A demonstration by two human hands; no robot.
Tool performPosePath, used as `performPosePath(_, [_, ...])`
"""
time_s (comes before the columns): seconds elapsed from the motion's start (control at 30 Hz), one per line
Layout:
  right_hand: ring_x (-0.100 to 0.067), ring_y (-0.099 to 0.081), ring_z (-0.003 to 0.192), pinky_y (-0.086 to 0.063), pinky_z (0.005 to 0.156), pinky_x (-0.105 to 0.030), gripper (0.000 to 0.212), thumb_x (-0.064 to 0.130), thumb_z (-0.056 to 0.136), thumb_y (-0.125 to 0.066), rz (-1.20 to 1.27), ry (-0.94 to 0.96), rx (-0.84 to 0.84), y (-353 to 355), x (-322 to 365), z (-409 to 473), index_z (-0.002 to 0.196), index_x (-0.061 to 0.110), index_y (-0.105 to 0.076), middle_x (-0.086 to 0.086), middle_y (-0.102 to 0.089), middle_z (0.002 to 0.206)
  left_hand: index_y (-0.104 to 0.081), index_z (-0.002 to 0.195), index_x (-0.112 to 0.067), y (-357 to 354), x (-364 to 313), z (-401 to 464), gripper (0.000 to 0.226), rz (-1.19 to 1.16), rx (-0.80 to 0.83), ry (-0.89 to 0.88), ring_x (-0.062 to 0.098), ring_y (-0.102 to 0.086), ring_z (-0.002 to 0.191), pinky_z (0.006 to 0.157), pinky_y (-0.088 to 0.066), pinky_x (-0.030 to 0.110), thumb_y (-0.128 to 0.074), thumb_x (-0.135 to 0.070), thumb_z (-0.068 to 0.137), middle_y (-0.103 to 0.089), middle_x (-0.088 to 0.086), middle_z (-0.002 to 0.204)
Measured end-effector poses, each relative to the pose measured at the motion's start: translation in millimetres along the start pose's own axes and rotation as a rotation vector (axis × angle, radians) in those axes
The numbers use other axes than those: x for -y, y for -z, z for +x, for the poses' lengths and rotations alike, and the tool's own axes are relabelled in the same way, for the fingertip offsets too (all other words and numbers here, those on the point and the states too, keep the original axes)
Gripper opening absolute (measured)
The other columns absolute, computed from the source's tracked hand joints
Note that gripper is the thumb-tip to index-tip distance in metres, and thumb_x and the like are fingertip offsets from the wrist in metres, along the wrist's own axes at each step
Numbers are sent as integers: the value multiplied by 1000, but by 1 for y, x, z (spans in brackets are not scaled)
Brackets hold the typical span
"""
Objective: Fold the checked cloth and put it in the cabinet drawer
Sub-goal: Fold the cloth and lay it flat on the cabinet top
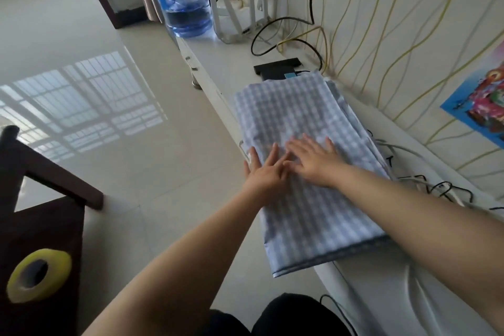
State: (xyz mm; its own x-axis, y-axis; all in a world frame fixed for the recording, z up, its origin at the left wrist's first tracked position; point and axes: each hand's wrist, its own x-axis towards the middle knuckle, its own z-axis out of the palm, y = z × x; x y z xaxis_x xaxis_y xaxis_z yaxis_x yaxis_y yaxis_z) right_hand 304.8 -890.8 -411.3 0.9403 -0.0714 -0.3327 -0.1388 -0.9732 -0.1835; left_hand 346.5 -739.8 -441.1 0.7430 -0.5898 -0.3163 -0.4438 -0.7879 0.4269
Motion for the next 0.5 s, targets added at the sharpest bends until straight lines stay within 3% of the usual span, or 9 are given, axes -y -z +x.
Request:
performPosePath(0.07, [-12, 11, 147, 9, 115, -52, 71, 67, 89, -11, -121, -88, 34, -16, -32, -12, 149, 35, 6, 14, 12, 159, -17, 146, -48, 0, 11, -10, 47, 67, -32, -66, 35, 18, 146, 118, 0, 55, -22, -47, 99, 4, -17, 160])
performPosePath(0.13, [-11, 14, 146, 11, 117, -47, 69, 64, 91, -9, -169, -112, 18, -21, -50, -23, 149, 32, 10, 12, 14, 159, -22, 148, -41, -3, 23, -24, 47, 80, -121, -113, 28, 10, 148, 119, -10, 49, -29, -39, 101, 0, -14, 161])
performPosePath(0.27, [-11, 16, 145, 12, 118, -45, 63, 57, 96, -8, -181, -159, 20, -19, -58, -40, 149, 29, 11, 9, 17, 158, -4, 152, -34, -23, 49, -60, 73, 323, -194, -221, 23, 7, 149, 121, -8, 46, -44, -15, 94, 6, -4, 161])
performPosePath(0.33, [-12, 18, 145, 12, 117, -44, 64, 57, 95, -6, -205, -198, 22, -21, -61, -50, 149, 28, 12, 7, 19, 158, 6, 150, -36, -35, 55, -71, 82, 429, -201, -308, 24, 11, 147, 120, -4, 48, -49, -20, 92, 7, -1, 161])
performPosePath(0.43, [-16, 22, 144, 13, 115, -47, 59, 50, 98, -7, -253, -208, 10, -21, -62, -63, 148, 29, 14, 5, 24, 157, -1, 151, -35, -47, 50, -79, 85, 478, -237, -454, 27, -9, 147, 117, -10, 47, -56, -42, 87, -12, 5, 161])
performPosePath(0.5, [-18, 22, 144, 15, 114, -48, 56, 32, 102, -18, -290, -47, -55, -20, -58, -69, 147, 34, 15, 10, 28, 153, -4, 151, -34, -45, 51, -78, 82, 488, -229, -486, 26, -14, 146, 117, -12, 44, -54, -46, 88, -16, 4, 160])
